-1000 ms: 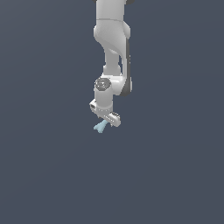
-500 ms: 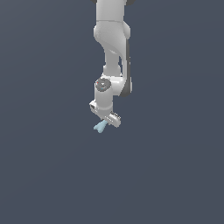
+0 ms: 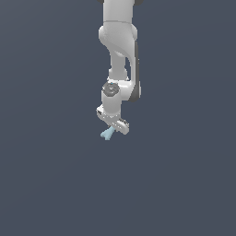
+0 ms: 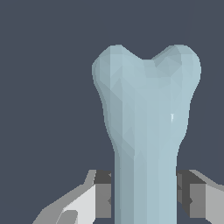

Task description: Pick up the object and move it to a goal position.

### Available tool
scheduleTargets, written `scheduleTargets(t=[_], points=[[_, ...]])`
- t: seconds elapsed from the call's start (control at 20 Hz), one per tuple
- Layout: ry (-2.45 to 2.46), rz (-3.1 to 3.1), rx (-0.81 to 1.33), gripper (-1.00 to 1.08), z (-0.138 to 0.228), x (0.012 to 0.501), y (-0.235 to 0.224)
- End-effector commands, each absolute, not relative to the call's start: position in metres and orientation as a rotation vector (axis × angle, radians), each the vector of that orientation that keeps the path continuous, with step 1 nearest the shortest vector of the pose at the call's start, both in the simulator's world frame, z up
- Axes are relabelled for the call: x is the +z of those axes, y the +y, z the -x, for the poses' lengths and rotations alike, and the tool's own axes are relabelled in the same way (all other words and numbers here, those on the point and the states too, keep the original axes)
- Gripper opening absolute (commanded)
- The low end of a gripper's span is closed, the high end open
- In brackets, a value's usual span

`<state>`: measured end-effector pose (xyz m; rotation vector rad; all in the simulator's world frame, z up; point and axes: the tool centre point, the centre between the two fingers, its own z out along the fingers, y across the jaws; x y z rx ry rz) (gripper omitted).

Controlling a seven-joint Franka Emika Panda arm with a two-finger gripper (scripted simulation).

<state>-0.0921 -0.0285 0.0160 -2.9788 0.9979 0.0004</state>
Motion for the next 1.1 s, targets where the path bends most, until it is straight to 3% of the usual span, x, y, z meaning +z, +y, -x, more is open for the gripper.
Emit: scheduleTargets(t=[0.0,1.05], points=[[0.996,2.979,0.0,-1.0,0.09,0.018,-0.017],[0.996,2.98,0.0,-1.0,0.042,0.048,0.186]])
